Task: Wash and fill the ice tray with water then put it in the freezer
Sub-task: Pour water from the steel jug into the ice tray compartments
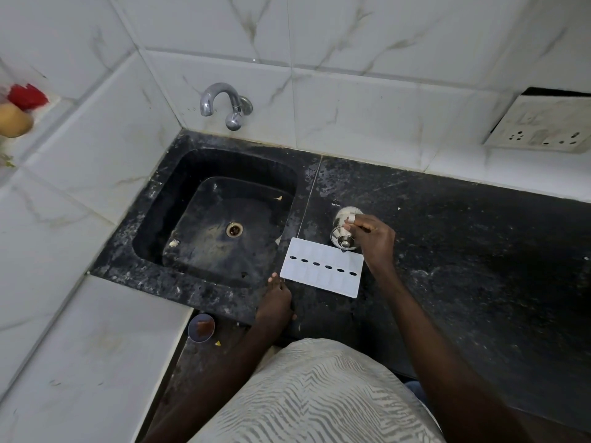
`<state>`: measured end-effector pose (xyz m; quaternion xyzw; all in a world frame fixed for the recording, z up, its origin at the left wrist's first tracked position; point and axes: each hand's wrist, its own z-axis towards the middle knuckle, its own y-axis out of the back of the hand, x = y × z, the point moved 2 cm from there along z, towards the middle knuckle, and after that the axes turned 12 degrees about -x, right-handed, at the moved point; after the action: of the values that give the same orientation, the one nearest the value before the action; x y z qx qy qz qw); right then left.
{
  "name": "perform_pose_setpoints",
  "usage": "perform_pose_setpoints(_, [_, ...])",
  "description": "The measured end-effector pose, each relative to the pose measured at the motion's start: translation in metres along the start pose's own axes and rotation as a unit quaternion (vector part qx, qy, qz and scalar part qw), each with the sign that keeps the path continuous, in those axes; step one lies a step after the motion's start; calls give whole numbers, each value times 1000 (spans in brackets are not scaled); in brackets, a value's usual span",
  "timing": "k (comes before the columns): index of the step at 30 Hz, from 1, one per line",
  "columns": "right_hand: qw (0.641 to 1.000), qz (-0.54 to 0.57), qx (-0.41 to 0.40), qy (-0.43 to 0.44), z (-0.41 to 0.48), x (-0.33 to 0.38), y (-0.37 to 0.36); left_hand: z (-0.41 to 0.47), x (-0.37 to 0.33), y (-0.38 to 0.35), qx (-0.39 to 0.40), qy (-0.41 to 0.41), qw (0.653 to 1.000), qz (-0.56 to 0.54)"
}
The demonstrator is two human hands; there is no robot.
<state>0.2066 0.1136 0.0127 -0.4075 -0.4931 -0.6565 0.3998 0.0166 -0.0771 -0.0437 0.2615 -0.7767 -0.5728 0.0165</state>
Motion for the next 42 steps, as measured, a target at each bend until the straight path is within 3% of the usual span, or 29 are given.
perform_pose_setpoints(7, [1000, -13, 9, 4, 1, 10, -12, -1, 1, 1, 3, 5, 1000, -7])
perform_pose_setpoints(17, [991, -53, 43, 119, -8, 20, -21, -2, 1, 2, -14, 5, 1000, -16])
perform_pose_setpoints(25, [988, -54, 35, 139, -9, 20, -22, -4, 2, 1, -11, -4, 1000, -16])
perform_pose_setpoints(34, [988, -58, 28, 138, -6, 18, -24, -3, 1, 3, -13, -6, 1000, 1])
perform_pose_setpoints(42, [999, -6, 26, 41, -3, 22, -32, -3, 2, 2, -11, -4, 1000, -9])
